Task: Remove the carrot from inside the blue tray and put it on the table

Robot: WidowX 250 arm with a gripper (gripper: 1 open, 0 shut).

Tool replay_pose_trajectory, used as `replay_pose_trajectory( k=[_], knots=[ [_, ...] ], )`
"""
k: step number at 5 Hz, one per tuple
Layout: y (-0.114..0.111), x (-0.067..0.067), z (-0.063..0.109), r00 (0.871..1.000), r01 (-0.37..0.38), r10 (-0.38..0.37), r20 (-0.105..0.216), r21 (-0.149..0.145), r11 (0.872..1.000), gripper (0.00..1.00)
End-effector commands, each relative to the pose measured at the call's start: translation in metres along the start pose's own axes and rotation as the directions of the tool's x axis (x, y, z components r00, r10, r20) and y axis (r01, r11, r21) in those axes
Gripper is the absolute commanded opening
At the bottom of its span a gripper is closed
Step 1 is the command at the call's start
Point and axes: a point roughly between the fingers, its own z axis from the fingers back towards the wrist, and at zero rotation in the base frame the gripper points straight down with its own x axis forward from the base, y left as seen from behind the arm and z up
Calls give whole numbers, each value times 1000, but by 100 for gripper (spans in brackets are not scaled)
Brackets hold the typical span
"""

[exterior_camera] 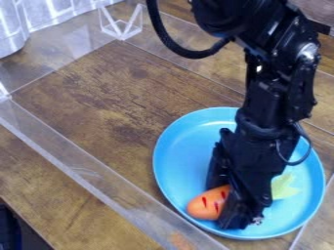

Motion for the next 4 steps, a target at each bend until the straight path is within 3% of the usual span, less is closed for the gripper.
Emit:
replay_pose_trajectory(
  k=[1, 4],
  knots=[
    [4, -1, -12, 999, 35, -35, -24, -11, 999, 0],
    [6, 4, -13, 999, 46, -46, -26, -11, 999, 0]
  ],
)
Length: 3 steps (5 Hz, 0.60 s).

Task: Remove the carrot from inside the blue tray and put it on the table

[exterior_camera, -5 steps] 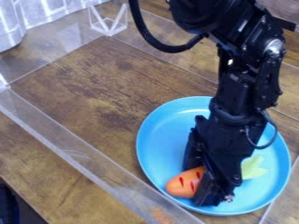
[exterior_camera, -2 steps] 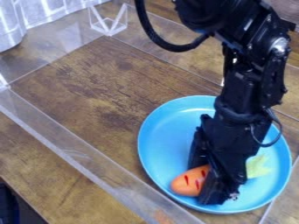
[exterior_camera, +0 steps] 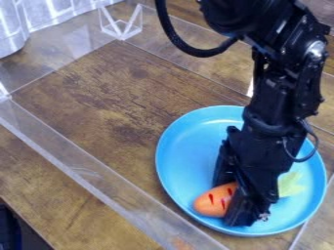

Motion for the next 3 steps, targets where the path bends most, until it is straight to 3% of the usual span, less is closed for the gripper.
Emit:
replay_pose_trajectory(
  k=[1, 3],
  knots=[
    [2, -1, -14, 999, 28, -29, -29, -18, 999, 0],
    [2, 2, -15, 999, 38, -39, -25, -22, 999, 0]
  ],
)
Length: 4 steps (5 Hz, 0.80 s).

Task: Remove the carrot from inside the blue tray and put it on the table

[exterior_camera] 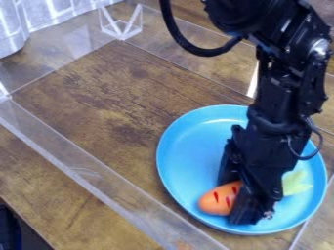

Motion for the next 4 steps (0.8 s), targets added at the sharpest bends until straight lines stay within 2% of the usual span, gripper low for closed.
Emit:
replay_pose_trajectory(
  k=[1, 4],
  knots=[
    [0, -1, -15, 999, 33, -33, -29, -21, 999, 0],
    [-2, 3, -17, 998, 49, -50, -26, -29, 998, 0]
  ],
)
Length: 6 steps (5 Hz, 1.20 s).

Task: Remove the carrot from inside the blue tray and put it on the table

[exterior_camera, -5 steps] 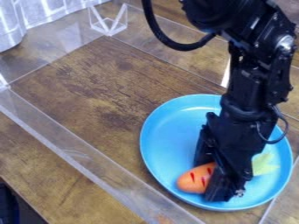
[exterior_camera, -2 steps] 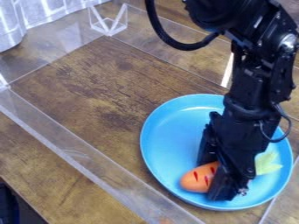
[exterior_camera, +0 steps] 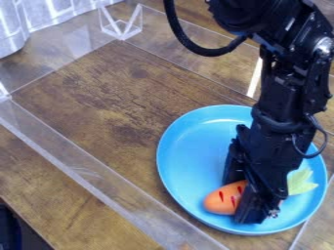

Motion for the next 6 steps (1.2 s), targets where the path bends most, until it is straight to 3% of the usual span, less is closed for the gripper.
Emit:
replay_pose_trajectory(
  k=[1, 4, 6],
  knots=[
    [-2, -2, -18, 998, 42, -43, -38, -24, 999, 0],
    [-5, 1, -19, 998, 58, -60, -36, -33, 998, 0],
    [-3, -3, -12, 997, 53, -54, -52, -25, 998, 0]
  ],
)
